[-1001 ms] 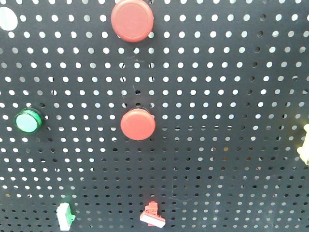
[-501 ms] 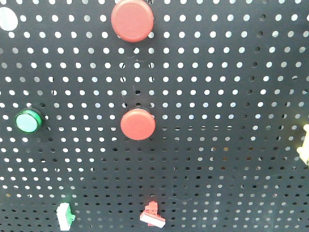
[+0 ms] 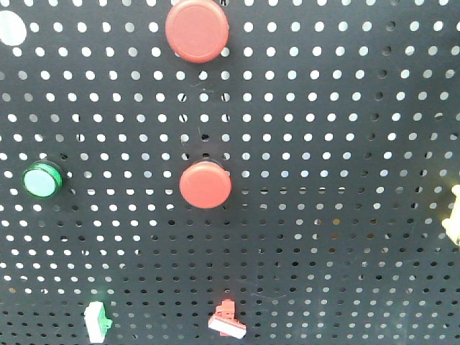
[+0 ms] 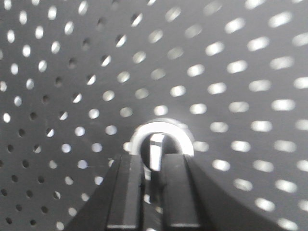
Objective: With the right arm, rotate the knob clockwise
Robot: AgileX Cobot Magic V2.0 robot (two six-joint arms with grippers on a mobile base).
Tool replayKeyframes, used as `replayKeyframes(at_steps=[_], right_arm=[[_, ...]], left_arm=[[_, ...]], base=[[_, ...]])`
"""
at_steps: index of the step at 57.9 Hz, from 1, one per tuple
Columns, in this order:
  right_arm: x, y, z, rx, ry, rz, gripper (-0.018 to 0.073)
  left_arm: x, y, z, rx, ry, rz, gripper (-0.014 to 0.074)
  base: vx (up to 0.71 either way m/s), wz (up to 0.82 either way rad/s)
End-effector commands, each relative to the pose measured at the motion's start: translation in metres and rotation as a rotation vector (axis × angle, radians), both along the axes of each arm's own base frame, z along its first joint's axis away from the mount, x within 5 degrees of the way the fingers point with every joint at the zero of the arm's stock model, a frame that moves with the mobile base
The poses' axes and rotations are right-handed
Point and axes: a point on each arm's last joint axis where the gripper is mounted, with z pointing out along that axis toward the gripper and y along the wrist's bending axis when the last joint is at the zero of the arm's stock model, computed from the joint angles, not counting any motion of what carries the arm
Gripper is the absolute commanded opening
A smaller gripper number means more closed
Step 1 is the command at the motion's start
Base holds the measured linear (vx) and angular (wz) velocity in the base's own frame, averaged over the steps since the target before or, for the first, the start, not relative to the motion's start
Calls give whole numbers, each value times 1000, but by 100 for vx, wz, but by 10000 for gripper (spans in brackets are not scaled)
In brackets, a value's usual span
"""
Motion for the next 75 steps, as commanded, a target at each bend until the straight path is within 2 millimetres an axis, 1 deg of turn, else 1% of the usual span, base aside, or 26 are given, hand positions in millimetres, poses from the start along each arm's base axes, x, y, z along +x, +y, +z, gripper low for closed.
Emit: replayKeyframes(at_steps=[1, 7, 12, 17, 20, 22, 27, 33, 41, 47, 52, 57, 60, 65, 75], right_arm=[[-1, 1, 14, 29, -95, 14, 209], [3, 3, 12, 27, -88, 15, 198], [7, 5, 11, 24, -77, 15, 155], [13, 8, 9, 53, -51, 16, 81], [17, 10, 7, 94, -28, 18, 11], [19, 11, 7, 122, -13, 20, -16], [25, 14, 4, 247, 47, 25, -12], [28, 16, 2, 469, 133, 32, -9], [28, 16, 2, 741, 228, 45, -9], [28, 18, 4, 990, 307, 76, -9], [26, 19, 7, 1197, 365, 125, -9], [25, 21, 11, 1368, 410, 184, -9], [24, 21, 13, 1445, 429, 216, -9], [23, 22, 16, 1521, 444, 251, -9], [23, 21, 17, 1513, 420, 254, -7]], left_arm=[[0, 1, 3, -15, -68, 11, -6], [0, 1, 3, -15, -68, 11, -6], [0, 1, 3, -15, -68, 11, -6], [0, 1, 3, -15, -68, 11, -6], [0, 1, 3, -15, -68, 11, -6], [0, 1, 3, -15, -68, 11, -6], [0, 1, 3, -15, -68, 11, -6], [0, 1, 3, -15, -68, 11, -6], [0, 1, 3, -15, -68, 11, -6], [0, 1, 3, -15, -68, 11, -6], [0, 1, 3, -15, -68, 11, -6], [0, 1, 3, -15, -68, 11, -6], [0, 1, 3, -15, -68, 11, -6], [0, 1, 3, -15, -68, 11, -6], [0, 1, 3, -15, -68, 11, -6]], base=[[0, 0], [0, 0], [0, 0], [0, 0], [0, 0], [0, 0], [0, 0], [0, 0], [0, 0], [0, 0], [0, 0], [0, 0], [0, 0], [0, 0], [0, -1]])
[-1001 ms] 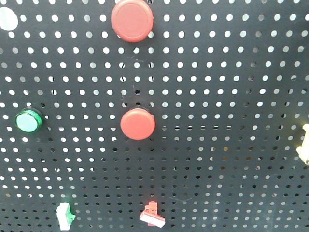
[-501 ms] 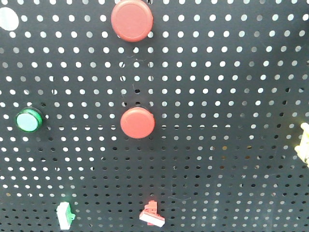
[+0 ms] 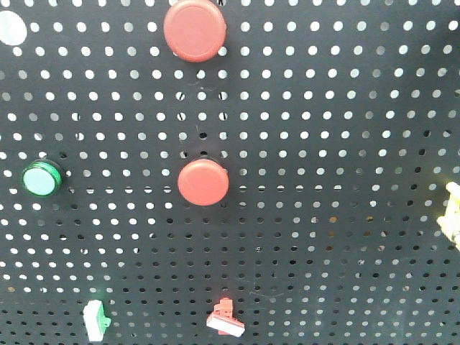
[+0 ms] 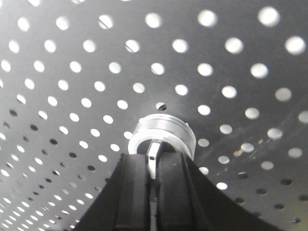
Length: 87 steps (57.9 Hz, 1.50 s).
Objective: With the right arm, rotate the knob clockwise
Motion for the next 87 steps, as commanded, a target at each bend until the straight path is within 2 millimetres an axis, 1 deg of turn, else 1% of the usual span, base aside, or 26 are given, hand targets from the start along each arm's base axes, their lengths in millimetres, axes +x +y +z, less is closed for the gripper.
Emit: replayKeyframes(at_steps=[1, 10, 16, 21, 31, 37, 43, 47, 52, 58, 64, 68, 69, 72, 74, 80, 87], right_arm=[[14, 12, 15, 87, -155, 51, -7], [14, 12, 15, 85, -155, 50, 7], [14, 12, 15, 85, -155, 50, 38], [14, 12, 15, 81, -156, 49, 79], [14, 12, 15, 83, -153, 50, 200], [8, 9, 15, 80, -137, 45, 292], [-3, 2, 14, 61, -108, 33, 365], [-12, -4, 12, 28, -88, 22, 389], [-27, -13, 10, -50, -78, 5, 396], [-45, -23, 8, -138, -86, -9, 383], [-66, -35, 3, -197, -112, -22, 349], [-78, -42, -3, -239, -135, -38, 302], [-79, -43, -4, -247, -135, -40, 288], [-88, -49, -10, -299, -160, -57, 221], [-92, -52, -15, -336, -166, -65, 178], [-107, -62, -37, -529, -214, -94, -16], [-116, -66, -74, -712, -256, -91, -13]], left_arm=[[0, 1, 3, -15, -68, 11, -6], [0, 1, 3, -15, -68, 11, -6], [0, 1, 3, -15, -68, 11, -6], [0, 1, 3, -15, -68, 11, -6], [0, 1, 3, -15, -68, 11, -6], [0, 1, 3, -15, -68, 11, -6], [0, 1, 3, -15, -68, 11, -6], [0, 1, 3, -15, -68, 11, -6], [0, 1, 3, -15, -68, 11, -6], [0, 1, 3, -15, -68, 11, -6], [0, 1, 3, -15, -68, 11, -6], [0, 1, 3, -15, -68, 11, -6], [0, 1, 3, -15, -68, 11, -6], [0, 1, 3, -15, -68, 11, -6], [0, 1, 3, -15, -68, 11, -6], [0, 1, 3, -15, -68, 11, -6], [0, 1, 3, -15, -68, 11, -6]], base=[[0, 0], [0, 0], [0, 0], [0, 0], [0, 0], [0, 0], [0, 0], [0, 0], [0, 0], [0, 0], [0, 0], [0, 0], [0, 0], [0, 0], [0, 0], [0, 0], [0, 0]])
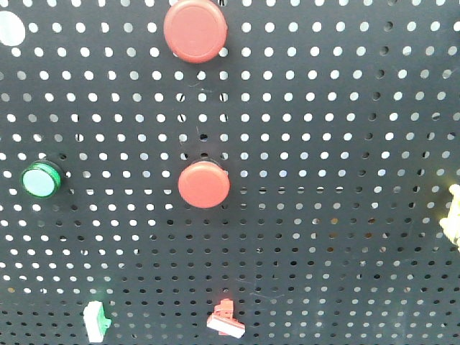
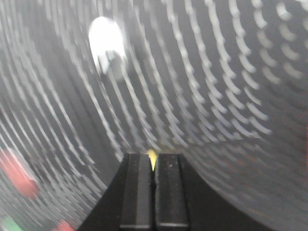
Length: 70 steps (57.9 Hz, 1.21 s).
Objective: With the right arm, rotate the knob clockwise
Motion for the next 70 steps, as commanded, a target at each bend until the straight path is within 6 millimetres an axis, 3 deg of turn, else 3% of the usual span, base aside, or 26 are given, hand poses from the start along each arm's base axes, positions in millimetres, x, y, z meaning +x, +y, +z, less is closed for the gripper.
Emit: replayKeyframes(at_steps=[1, 8, 17, 23, 40, 54, 62, 70], right_arm=[[1, 1, -17, -155, -99, -3, -12], [9, 5, -46, -259, -201, -17, -11], [30, 22, -69, -352, -374, 14, -9], [41, 33, -88, -379, -398, 58, -9], [55, 42, -139, -439, -273, 105, -9], [59, 42, -161, -470, -192, 113, -9], [54, 37, -185, -349, -132, 79, -9], [50, 21, -214, -230, -108, -112, -9]], left_arm=[[0, 1, 3, -15, -68, 11, -6], [0, 1, 3, -15, -68, 11, -6], [0, 1, 3, -15, -68, 11, -6], [0, 1, 3, -15, -68, 11, -6], [0, 1, 3, -15, -68, 11, -6], [0, 1, 3, -15, -68, 11, -6], [0, 1, 3, -15, -68, 11, -6], [0, 1, 3, -15, -68, 11, -6]], base=[[0, 0], [0, 0], [0, 0], [0, 0], [0, 0], [0, 0], [0, 0], [0, 0]])
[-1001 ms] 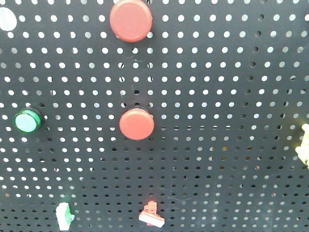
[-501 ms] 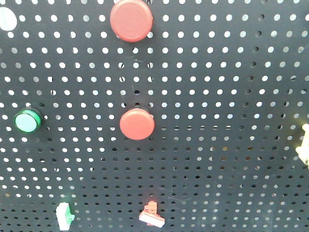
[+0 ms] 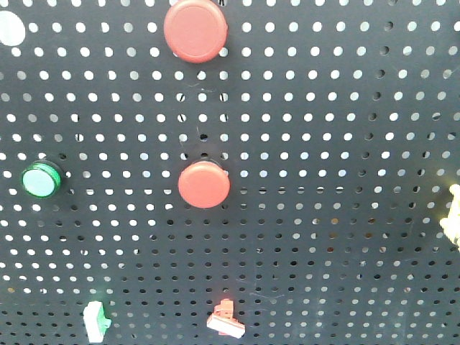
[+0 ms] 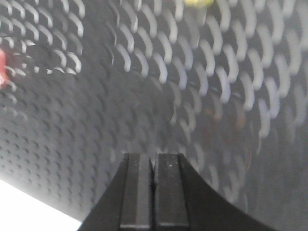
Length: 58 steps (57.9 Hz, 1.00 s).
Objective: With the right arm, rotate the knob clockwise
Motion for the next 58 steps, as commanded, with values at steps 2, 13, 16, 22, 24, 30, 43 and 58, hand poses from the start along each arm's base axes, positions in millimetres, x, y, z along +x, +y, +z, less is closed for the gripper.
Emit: replayKeyframes(at_steps=[2, 13, 16, 22, 24, 30, 43, 58], right_arm=[[-3, -9, -4, 90, -119, -131, -9], [-11, -21, -48, 88, -141, -302, -9], [-14, -21, -52, 93, -157, -312, -9], [-16, -22, -52, 95, -143, -319, -9], [-16, -22, -53, 95, -141, -320, -9], [-16, -22, -53, 95, -141, -320, -9], [-16, -22, -53, 95, -141, -320, -9], [-16, -22, -53, 95, -141, -320, -9]], left_arm=[[0, 1, 3, -15, -68, 11, -6], [0, 1, 3, -15, -68, 11, -6], [0, 1, 3, -15, -68, 11, -6], [0, 1, 3, -15, -68, 11, -6], [0, 1, 3, -15, -68, 11, -6], [0, 1, 3, -15, -68, 11, -6], [0, 1, 3, -15, -68, 11, -6], [0, 1, 3, -15, -68, 11, -6]], base=[[0, 0], [0, 0], [0, 0], [0, 0], [0, 0], [0, 0], [0, 0], [0, 0]])
